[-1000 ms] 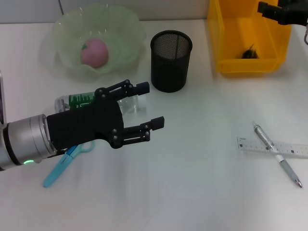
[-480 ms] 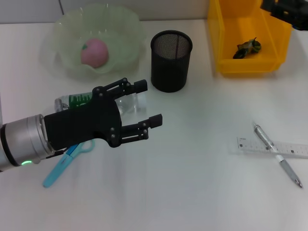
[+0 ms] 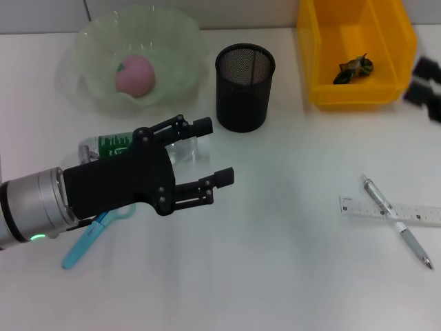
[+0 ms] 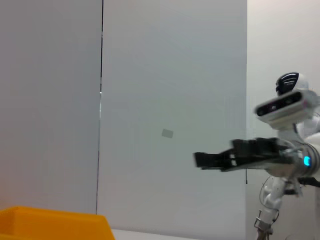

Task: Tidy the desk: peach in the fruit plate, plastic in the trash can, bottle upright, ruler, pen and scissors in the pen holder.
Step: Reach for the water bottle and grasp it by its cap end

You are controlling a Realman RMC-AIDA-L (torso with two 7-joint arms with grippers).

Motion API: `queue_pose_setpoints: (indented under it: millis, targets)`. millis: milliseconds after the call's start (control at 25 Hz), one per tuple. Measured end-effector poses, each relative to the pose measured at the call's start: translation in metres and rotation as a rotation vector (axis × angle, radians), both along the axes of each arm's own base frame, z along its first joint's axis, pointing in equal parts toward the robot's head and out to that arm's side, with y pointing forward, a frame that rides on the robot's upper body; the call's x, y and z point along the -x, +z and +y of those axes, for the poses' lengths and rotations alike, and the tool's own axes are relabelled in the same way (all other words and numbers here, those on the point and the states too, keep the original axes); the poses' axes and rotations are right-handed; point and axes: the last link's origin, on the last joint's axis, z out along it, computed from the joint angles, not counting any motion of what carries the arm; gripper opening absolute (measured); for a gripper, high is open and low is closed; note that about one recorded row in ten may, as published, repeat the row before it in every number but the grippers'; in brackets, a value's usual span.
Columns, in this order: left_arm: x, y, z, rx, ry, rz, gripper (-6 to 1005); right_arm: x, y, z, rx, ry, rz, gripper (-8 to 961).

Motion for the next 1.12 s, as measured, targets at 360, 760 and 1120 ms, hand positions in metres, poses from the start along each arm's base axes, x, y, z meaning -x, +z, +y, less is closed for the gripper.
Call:
queue_pose_setpoints:
  millis: [360, 760, 1120]
  targets:
    - [0.002, -0.003, -0.004, 0.01, 0.012, -0.012, 723, -0.02, -0.021, -0.034, -0.069, 0.057, 0.04, 710]
    - [-0.019, 0.027, 0.038, 0.083, 0.151, 0.022, 721, -0.031, -0.037, -0.039, -0.038, -0.014, 0.051, 710]
    - [-0.082, 0.051, 0.083, 0.126, 0.202, 0.295, 718, -0.035, -0.042, -0.04, -0.017, -0.049, 0.069, 709]
